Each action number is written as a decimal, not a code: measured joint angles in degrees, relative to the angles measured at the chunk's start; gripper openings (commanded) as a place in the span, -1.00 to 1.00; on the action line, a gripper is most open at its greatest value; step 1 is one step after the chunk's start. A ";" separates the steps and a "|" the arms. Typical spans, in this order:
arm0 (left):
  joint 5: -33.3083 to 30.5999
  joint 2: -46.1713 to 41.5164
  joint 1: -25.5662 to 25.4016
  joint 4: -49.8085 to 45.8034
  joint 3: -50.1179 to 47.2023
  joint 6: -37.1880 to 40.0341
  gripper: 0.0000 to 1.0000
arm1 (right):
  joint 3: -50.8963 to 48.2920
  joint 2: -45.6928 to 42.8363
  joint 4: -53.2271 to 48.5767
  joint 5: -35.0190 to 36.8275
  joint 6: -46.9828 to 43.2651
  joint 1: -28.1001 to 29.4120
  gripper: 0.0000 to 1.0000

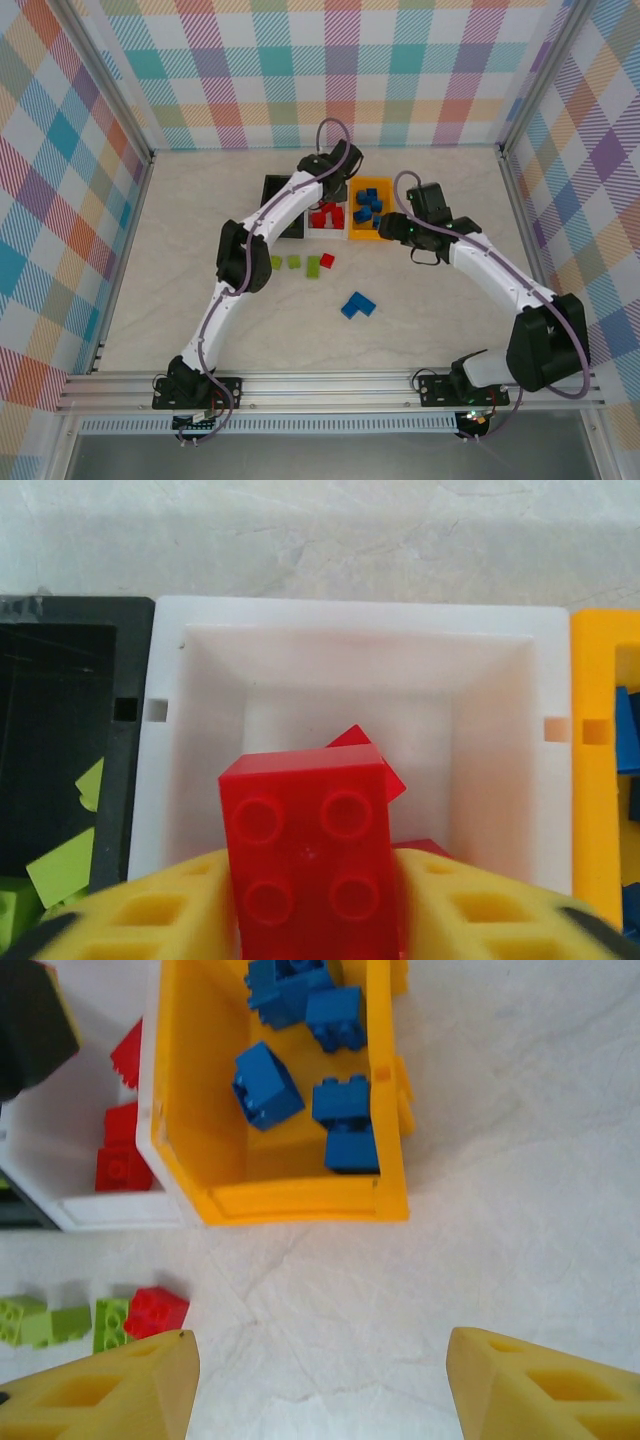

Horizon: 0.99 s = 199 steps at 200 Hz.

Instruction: Sort the legos into containers by color

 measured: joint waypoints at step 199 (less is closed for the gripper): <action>6.25 -66.60 -6.67 21.31 -78.03 -8.37 1.00 | -11.37 7.45 -7.91 -8.92 1.55 29.94 0.30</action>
